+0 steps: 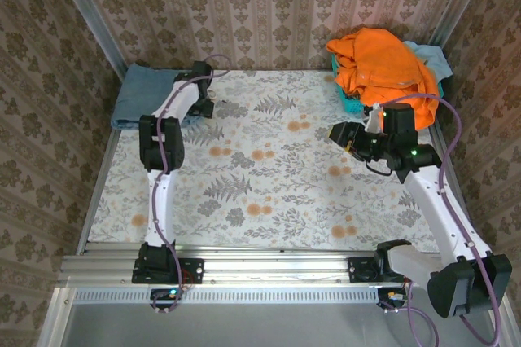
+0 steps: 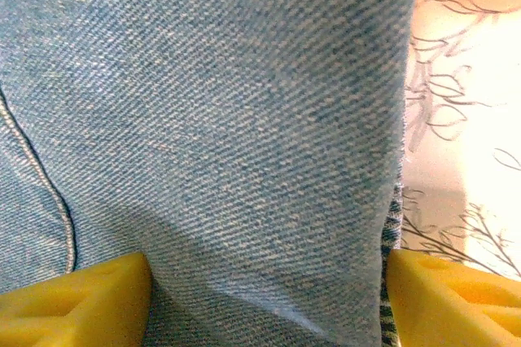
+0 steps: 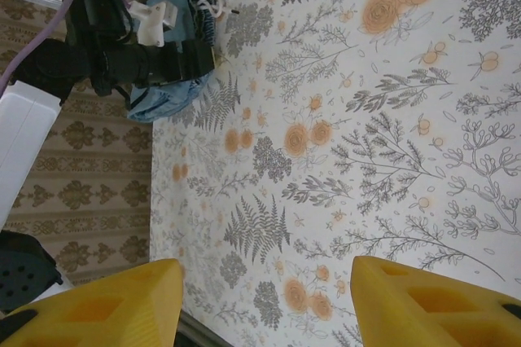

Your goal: Fold and stack the trousers

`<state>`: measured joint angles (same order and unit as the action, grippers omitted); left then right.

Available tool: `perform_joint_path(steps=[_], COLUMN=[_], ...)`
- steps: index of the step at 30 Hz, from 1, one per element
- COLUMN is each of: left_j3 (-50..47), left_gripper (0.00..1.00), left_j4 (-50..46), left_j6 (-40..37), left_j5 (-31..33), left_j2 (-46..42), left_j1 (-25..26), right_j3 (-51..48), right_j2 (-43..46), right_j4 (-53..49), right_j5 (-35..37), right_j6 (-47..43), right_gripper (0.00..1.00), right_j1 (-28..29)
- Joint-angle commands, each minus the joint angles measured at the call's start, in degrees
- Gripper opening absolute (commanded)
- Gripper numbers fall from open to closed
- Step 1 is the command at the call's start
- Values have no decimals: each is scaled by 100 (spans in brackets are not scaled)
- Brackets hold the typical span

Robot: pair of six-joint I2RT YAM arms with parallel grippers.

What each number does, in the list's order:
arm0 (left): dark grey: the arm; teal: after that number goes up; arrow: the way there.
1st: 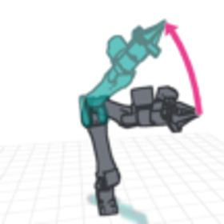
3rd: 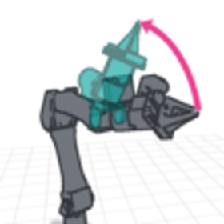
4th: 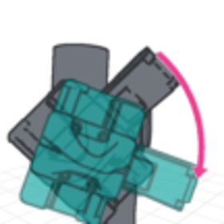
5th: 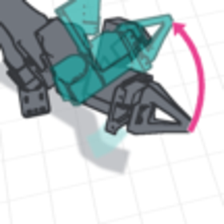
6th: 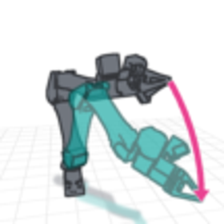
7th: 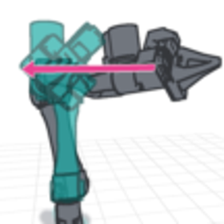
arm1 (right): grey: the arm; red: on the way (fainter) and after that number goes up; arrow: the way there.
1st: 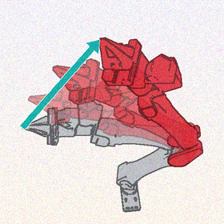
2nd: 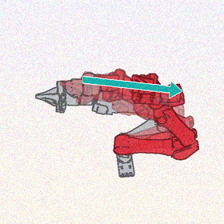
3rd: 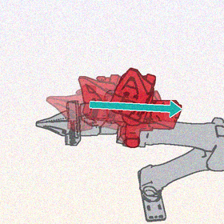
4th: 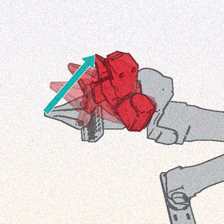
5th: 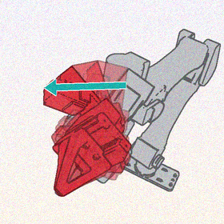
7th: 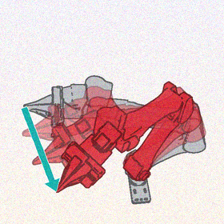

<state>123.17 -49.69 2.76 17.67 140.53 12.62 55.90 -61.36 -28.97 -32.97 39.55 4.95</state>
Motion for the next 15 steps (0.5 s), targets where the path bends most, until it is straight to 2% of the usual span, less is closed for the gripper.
perform_joint_path(steps=[1,4,10,13,15], left_j3=[-306,-320,-730,-1848,-3165], left_gripper=[88,100,100,100,100], left_j4=[-154,-112,142,838,1726], left_j6=[-198,-360,-151,163,377], left_j5=[-502,-443,-673,-636,-584], left_j2=[-297,-706,-2062,-3280,-4423], left_j1=[212,224,343,602,920], right_j3=[294,530,765,658,445], right_j2=[18,-46,-47,92,245], right_j4=[-148,-264,32,182,316], right_j5=[184,482,1199,1423,1450], right_j6=[-167,-163,389,571,666], right_gripper=[59,60,64,64,63], right_j1=[-131,-292,-311,-278,-222])
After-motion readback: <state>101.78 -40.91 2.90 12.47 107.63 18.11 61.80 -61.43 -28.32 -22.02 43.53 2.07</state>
